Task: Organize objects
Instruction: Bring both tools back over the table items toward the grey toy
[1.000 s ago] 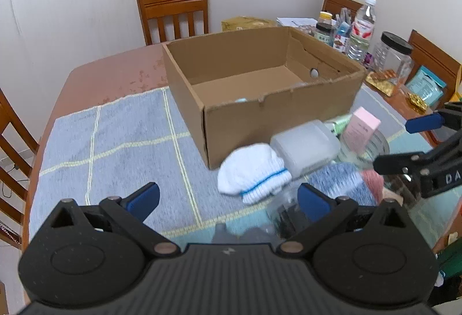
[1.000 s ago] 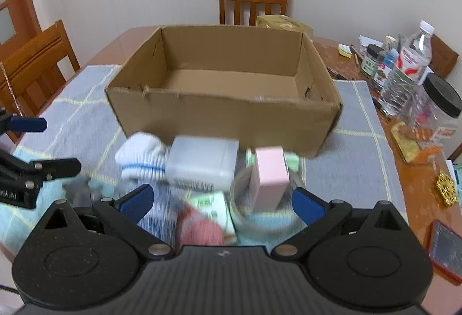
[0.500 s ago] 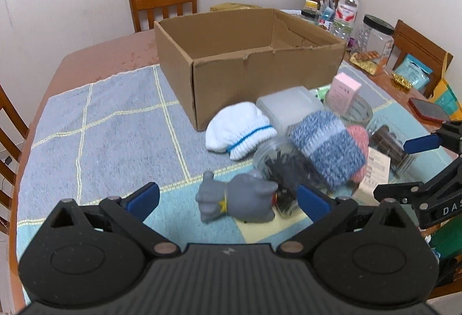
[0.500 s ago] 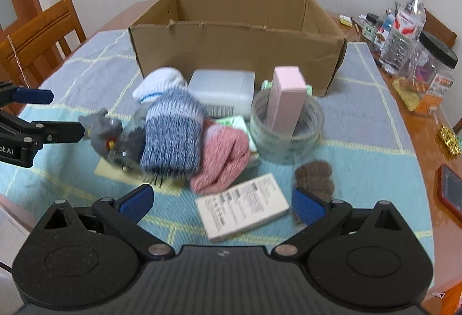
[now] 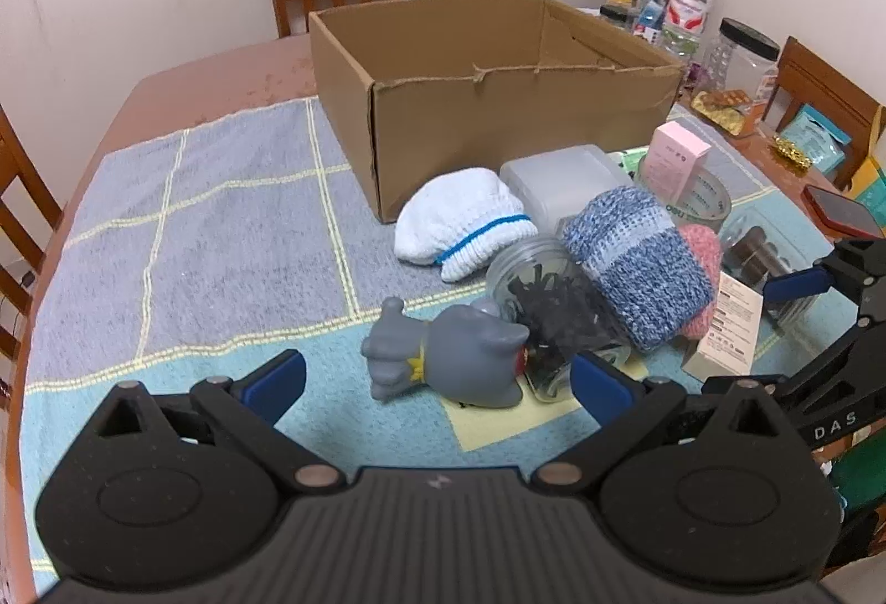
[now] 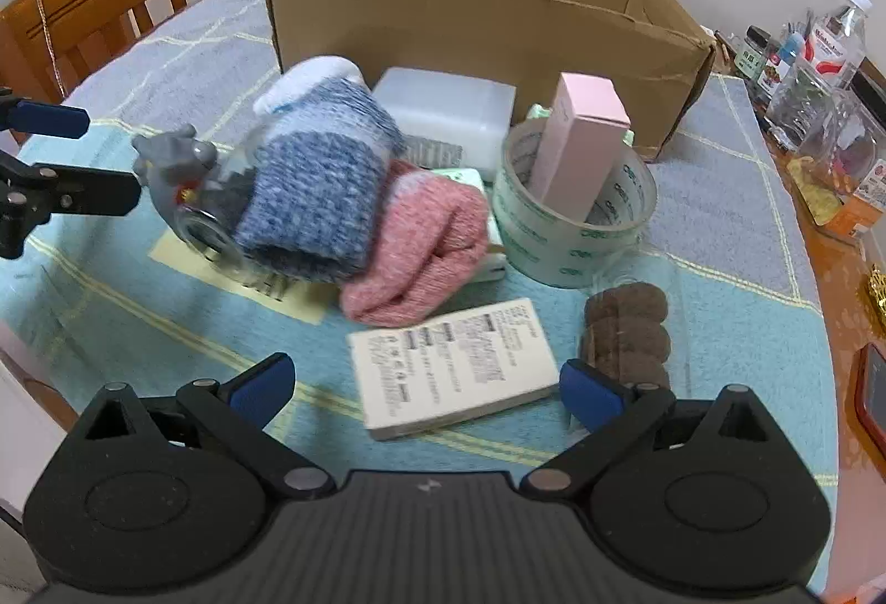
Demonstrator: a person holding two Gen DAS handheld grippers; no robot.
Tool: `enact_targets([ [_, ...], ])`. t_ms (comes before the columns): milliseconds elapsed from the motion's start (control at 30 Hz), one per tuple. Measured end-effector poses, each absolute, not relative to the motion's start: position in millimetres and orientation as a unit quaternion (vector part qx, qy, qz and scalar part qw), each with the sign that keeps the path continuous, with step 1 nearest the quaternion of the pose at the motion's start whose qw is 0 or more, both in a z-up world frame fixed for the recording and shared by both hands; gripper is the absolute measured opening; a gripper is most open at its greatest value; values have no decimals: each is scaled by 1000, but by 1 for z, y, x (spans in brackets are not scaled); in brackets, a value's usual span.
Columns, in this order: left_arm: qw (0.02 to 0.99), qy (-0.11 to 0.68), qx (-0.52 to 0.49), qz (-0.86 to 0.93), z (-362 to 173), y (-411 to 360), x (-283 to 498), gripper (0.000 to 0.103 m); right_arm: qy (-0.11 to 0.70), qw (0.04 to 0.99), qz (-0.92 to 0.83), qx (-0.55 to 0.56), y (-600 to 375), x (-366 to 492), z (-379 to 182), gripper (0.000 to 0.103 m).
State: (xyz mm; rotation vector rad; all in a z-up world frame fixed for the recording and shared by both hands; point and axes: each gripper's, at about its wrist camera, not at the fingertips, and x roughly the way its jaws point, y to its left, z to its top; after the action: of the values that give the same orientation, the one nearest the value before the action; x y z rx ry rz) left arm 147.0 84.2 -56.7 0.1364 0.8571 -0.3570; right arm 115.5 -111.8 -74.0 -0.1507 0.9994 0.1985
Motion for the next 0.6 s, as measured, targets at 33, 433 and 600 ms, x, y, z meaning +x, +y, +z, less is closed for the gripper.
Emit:
enact_targets([
  [33,892,414,66,-170,-57,83,147,101,480,869,96,-72,-115,117,-75,103],
  [433,887,431,77,-145,-69,72,151,101,496,854,140,-71,-122,135,-90,103],
  [600,892,420,87,-142,-70,74,156,101,505,841,174,-86,-106,130,-93,103],
])
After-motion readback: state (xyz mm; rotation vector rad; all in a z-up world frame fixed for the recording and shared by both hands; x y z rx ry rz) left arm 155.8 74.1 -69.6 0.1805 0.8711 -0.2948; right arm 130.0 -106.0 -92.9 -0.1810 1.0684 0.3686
